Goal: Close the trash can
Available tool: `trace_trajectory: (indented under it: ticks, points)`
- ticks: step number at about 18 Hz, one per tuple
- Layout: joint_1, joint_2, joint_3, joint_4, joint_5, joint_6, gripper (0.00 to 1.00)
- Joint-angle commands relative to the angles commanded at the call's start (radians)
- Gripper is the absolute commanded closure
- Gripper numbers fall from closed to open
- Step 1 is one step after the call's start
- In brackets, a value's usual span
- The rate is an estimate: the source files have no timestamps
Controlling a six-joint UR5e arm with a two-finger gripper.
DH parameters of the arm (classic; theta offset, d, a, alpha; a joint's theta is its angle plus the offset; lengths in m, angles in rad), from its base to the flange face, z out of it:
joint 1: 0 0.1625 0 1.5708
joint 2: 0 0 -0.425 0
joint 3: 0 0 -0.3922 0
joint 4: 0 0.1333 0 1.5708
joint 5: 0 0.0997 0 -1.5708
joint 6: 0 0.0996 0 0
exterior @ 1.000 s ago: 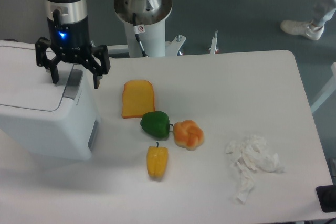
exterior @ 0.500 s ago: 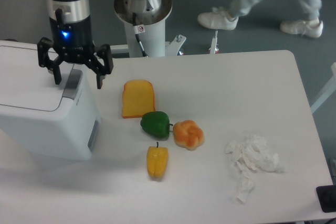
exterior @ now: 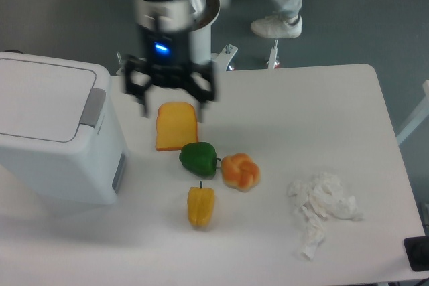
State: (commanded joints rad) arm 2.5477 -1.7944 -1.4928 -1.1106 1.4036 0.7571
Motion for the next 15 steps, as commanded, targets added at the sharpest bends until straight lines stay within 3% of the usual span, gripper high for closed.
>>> trace_trajectory:
  ticks: [2, 9, 11, 15]
  points:
    - [0.037, -0.078, 0.041, 0.002, 0.005, 0.135, 0.00]
    - [0.152, -0.249, 0.109, 0.006, 0.104, 0.562, 0.00]
    - [0.160, -0.310, 0.161, 0.008, 0.129, 0.593, 0.00]
    - [0.166, -0.368, 0.255, 0.005, 0.150, 0.596, 0.00]
